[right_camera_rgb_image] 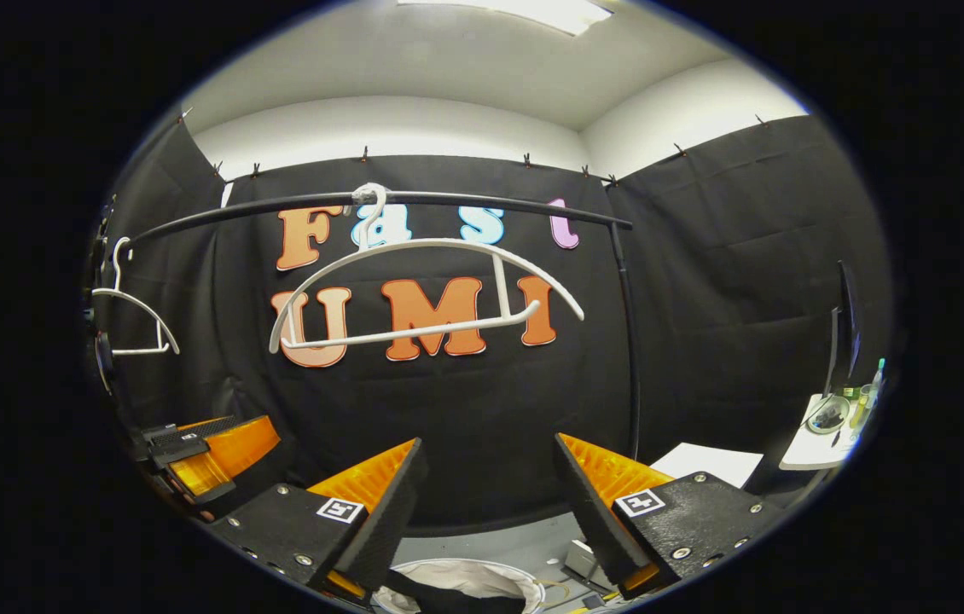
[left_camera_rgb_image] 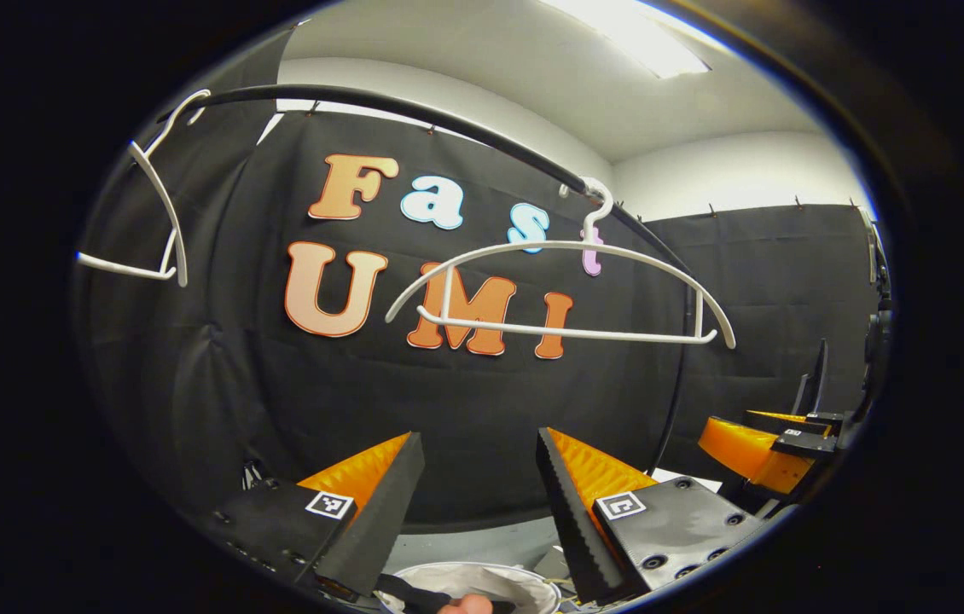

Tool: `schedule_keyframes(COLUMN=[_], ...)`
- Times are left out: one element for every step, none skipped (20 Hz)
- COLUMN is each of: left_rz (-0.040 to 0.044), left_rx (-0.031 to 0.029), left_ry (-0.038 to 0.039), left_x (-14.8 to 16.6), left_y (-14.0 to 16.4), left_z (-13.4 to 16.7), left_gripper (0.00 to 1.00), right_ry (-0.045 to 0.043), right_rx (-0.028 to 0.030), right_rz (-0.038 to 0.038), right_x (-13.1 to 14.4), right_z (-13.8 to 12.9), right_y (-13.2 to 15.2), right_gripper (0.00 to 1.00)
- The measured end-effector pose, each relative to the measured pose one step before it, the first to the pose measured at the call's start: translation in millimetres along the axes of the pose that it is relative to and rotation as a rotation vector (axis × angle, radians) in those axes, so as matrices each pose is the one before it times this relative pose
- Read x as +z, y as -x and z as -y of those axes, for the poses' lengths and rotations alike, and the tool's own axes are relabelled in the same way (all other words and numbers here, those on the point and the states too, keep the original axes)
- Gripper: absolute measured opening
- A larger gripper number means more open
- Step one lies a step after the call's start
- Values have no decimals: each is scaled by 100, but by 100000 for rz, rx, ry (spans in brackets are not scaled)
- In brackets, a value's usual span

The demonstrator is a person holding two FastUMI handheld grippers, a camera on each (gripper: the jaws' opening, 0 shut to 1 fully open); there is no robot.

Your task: Grasp the clothes on the hanger with both hands and then place them into the laundry hamper below.

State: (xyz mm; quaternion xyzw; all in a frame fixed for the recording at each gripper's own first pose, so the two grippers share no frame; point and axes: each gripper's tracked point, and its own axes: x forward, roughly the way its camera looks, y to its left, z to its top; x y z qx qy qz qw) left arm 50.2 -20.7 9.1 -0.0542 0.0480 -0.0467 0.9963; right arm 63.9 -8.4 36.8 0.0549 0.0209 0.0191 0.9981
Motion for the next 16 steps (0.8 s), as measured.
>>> schedule_keyframes(left_rz=[-118,-254,-48,17,-171,24,101,131,236,53,97,101,138,5,133,100], left_rx=[-121,34,193,-16,127,21,45,404,182,-177,1,-104,-70,19,-52,-230], left_ry=[-6,-41,108,250,322,266,67,-127,21,104,79,-44,-112,-209,-165,-68], left_x=[-37,-81,-60,83,-70,73,74,3,51,13,13,67,-69,78,-23,27], left_y=[-11,6,17,-27,8,50,-62,2,-3,31,15,16,-26,29,38,4], left_z=[43,-10,-28,63,45,15,51,-79,21,59,2,18,-9,-1,30,41], left_gripper=[88,88,88,88,88,88,88,88,88,88,88,88,88,88,82,82], right_ry=[418,239,87,-97,-166,-85,3,116,73,-40,-69,-71,41,131,158,69], right_rx=[73,88,104,92,-8,-42,1,-115,-74,-60,19,-9,-17,8,21,57], right_rz=[-39,90,76,-1,92,38,22,44,-147,102,-36,17,145,132,18,-181], right_x=[-73,2,16,-44,50,56,3,-28,-38,103,7,6,76,-40,25,-61], right_z=[-34,15,-86,-131,-12,19,-5,32,93,-2,-40,-20,-26,12,-46,12], right_y=[37,-63,-27,93,-24,14,61,-20,59,-110,20,32,91,48,-27,187], right_gripper=[92,92,92,92,92,92,92,92,92,92,92,92,92,92,92,92])
